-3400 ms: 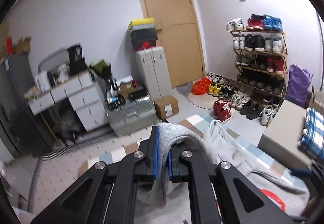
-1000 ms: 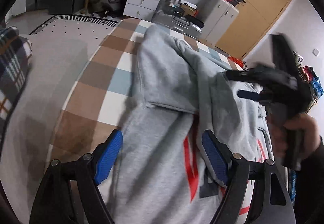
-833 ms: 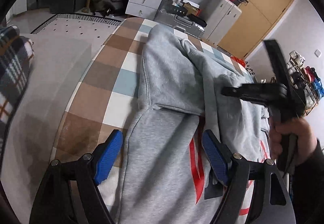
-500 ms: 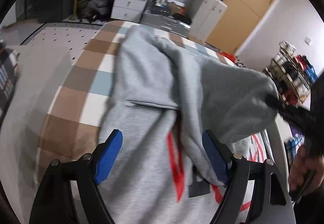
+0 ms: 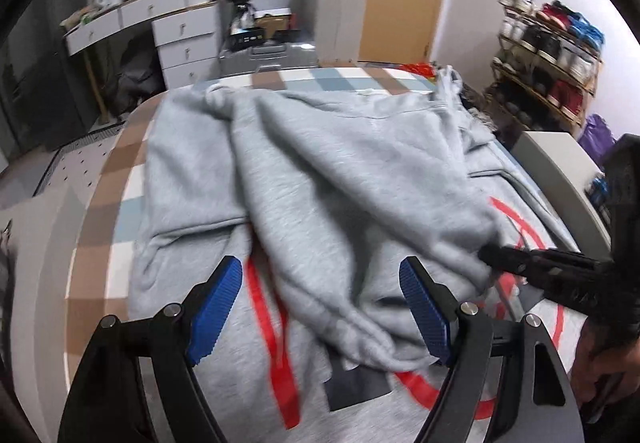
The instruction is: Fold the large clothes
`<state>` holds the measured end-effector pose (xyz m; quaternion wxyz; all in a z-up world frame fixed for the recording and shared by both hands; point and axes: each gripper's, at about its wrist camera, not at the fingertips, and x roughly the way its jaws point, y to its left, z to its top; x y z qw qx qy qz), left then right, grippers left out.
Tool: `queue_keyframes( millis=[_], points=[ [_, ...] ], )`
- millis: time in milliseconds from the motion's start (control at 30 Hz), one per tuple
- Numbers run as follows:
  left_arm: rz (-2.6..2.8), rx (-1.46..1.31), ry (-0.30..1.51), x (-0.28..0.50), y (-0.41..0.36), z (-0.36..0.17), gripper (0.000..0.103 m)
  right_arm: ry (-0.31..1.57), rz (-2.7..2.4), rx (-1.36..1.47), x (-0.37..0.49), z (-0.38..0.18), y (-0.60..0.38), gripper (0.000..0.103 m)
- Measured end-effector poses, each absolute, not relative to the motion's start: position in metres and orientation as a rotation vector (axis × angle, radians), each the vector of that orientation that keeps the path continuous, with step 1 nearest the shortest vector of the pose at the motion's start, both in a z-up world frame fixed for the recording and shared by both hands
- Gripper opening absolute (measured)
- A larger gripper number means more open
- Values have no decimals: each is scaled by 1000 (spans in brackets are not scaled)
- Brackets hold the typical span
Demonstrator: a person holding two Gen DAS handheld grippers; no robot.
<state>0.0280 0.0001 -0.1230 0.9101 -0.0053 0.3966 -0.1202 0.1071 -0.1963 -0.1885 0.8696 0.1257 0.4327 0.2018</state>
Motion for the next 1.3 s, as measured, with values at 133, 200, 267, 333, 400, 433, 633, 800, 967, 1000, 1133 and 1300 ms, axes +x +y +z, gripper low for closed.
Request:
queue_keyframes(
  millis=[133, 200, 267, 333, 400, 433, 633, 800, 967, 1000, 1133, 1300],
  points=[
    [-314, -177, 861, 48, 9, -122, 78, 965, 439, 186, 111, -206, -181, 7],
    [-340, -284, 908, 60, 16, -126, 78, 943, 456, 106, 109, -202, -173, 9],
    [-380, -403, 952, 75, 22, -132, 78, 934, 468, 74, 107, -201, -169, 9],
    [-431, -491, 962, 83, 25, -133, 77, 918, 480, 56, 104, -201, -170, 9],
    [-528, -560, 922, 88, 20, -121, 77, 904, 501, 68, 101, -200, -176, 10],
    [-547, -577, 871, 91, 19, -112, 77, 904, 508, 83, 101, -200, -178, 11],
    [-577, -559, 977, 109, 2, -137, 77, 931, 612, 299, 102, -204, -215, 41],
    [-453, -542, 1113, 114, 11, -175, 74, 837, 569, 471, 96, -190, -257, 64],
    [-421, -423, 1144, 95, 11, -169, 73, 774, 492, 498, 90, -176, -266, 72],
    [-425, -423, 1157, 92, 14, -168, 73, 773, 483, 485, 92, -173, -262, 76],
    [-435, -506, 1134, 80, 48, -156, 73, 779, 371, 320, 109, -151, -235, 87],
    [-410, -490, 1101, 74, 70, -153, 73, 821, 248, -55, 153, -152, -178, 91]
  ],
)
